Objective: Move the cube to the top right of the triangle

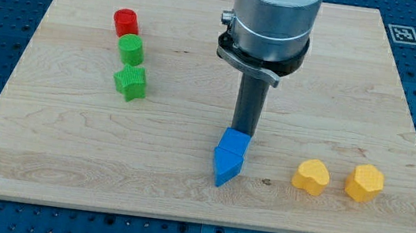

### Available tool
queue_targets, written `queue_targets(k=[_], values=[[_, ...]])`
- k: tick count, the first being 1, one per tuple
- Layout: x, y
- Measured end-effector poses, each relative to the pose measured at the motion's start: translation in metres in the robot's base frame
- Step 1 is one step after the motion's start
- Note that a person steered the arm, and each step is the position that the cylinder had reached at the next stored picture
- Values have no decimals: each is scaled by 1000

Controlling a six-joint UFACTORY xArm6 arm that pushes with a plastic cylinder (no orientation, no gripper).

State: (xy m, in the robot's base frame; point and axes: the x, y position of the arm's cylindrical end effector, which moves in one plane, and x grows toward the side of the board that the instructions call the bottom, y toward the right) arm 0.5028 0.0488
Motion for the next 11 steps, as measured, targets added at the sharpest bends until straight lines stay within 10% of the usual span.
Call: queue_targets(k=[6, 11], values=[[2, -97], [19, -12]])
